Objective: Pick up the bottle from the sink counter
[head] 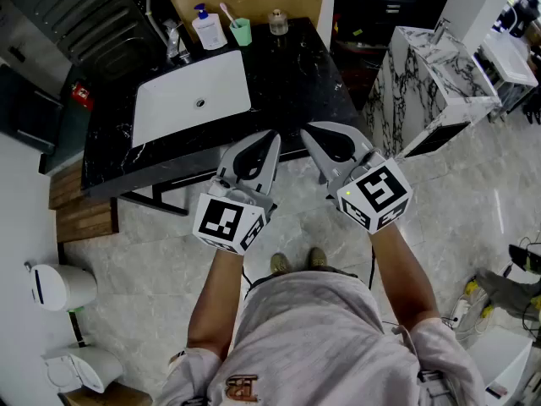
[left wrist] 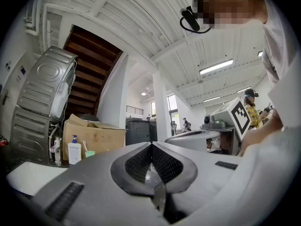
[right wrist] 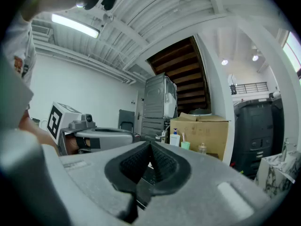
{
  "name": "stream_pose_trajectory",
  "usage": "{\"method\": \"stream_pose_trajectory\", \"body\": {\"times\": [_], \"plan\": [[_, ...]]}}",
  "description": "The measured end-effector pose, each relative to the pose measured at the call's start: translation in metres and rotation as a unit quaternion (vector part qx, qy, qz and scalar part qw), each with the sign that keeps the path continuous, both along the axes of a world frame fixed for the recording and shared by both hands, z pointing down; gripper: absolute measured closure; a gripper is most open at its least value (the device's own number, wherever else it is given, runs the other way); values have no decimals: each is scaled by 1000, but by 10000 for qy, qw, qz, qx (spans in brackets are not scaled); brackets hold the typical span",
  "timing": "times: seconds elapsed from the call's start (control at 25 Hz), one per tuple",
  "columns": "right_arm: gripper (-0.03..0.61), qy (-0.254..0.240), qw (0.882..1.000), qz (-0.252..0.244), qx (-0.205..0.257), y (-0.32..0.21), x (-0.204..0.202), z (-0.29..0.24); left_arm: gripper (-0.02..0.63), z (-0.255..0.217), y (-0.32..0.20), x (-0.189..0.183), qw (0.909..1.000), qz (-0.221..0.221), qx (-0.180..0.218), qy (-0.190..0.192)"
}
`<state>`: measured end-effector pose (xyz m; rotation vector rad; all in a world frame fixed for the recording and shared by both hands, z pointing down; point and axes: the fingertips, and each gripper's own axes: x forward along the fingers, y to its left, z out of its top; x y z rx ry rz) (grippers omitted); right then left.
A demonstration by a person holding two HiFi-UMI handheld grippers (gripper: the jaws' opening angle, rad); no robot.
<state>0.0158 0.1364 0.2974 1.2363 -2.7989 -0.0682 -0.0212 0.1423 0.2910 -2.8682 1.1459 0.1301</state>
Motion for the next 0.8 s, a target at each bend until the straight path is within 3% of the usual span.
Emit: {"method": "stream_pose_trajectory", "body": {"times": [0.8], "plan": [[578, -121, 9992, -367, 32, -15, 51, -2, 614, -1, -20, 40, 9991, -413, 65, -101]]}}
